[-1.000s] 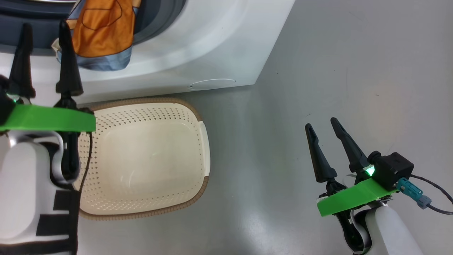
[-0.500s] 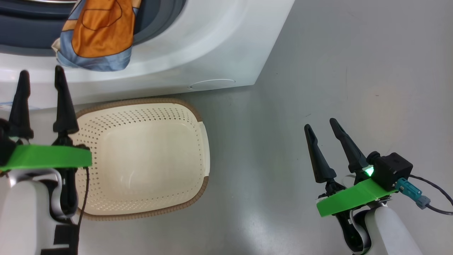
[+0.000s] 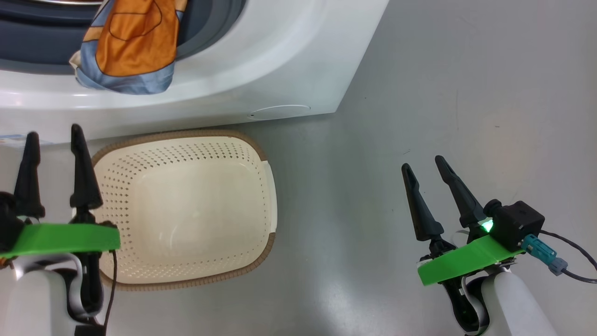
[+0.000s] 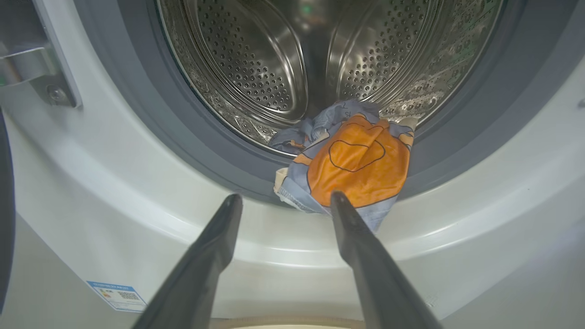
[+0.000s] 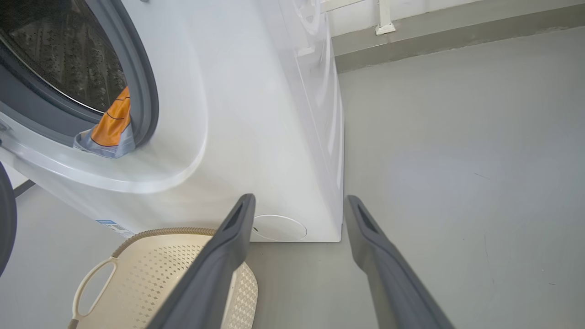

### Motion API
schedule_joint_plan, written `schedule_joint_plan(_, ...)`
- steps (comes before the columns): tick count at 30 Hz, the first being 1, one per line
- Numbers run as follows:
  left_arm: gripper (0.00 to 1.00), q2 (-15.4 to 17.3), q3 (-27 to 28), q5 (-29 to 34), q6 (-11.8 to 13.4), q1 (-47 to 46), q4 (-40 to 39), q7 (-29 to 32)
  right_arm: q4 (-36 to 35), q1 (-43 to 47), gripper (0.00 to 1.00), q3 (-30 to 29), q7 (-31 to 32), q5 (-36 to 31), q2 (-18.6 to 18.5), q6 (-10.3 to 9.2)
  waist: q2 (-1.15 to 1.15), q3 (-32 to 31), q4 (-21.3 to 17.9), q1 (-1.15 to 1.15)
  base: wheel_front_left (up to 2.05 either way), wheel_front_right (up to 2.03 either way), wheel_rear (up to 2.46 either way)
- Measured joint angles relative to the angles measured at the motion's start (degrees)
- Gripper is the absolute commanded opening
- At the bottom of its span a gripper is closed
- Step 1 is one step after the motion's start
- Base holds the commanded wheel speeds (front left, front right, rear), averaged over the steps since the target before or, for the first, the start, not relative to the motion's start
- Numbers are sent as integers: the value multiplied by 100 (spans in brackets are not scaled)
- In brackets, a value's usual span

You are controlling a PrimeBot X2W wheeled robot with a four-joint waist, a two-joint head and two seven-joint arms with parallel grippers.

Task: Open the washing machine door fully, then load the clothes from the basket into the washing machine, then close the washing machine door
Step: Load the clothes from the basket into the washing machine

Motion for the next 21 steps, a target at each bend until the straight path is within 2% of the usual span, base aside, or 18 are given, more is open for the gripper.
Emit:
schedule_joint_plan(13, 100, -56, 97, 51, -1, 605, 7, 1, -1, 1, 100, -18, 0, -49, 0, 0, 0, 0, 11, 0, 0, 0, 0)
schedule_joint_plan(21, 100, -57, -43, 102, -5, 968, -27, 1, 1, 1, 100, -15, 0, -51, 0, 0, 0, -11, 22, 0, 0, 0, 0)
